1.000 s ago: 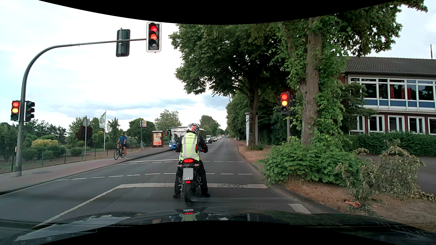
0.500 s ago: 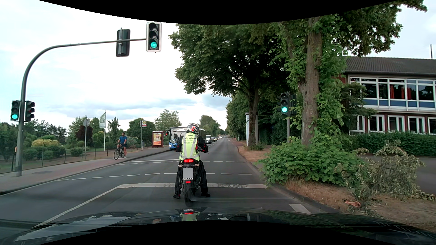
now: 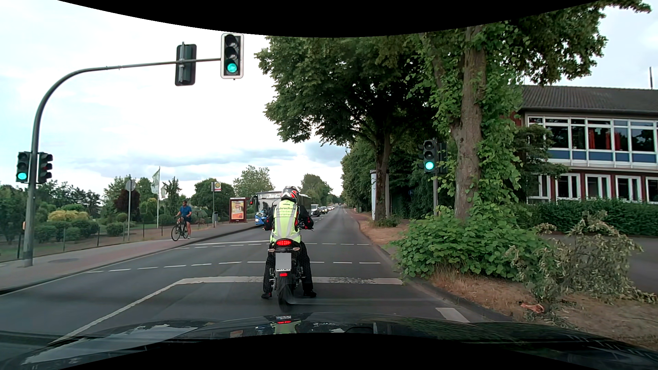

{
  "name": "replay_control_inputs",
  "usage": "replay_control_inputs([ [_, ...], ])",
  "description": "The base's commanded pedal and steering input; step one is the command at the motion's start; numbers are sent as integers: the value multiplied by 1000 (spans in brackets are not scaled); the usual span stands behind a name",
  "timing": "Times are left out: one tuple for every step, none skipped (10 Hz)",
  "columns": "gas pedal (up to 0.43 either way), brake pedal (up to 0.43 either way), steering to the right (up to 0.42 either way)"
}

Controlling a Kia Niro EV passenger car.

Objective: Follow the waypoints while adhering to traffic rules and regulations

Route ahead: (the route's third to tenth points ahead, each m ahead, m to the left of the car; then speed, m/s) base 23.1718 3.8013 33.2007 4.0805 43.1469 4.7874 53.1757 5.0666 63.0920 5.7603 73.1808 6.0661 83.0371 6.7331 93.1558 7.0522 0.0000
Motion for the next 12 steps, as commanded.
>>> replay_control_inputs([
  [0, 0, -16],
  [0, 0, -16],
  [0, 0, -16],
  [59, 0, -16],
  [130, 0, -16],
  [130, 0, -16],
  [138, 0, -16],
  [157, 0, -16],
  [157, 0, -17],
  [157, 0, -16],
  [157, 0, -17],
  [157, 0, -17],
])
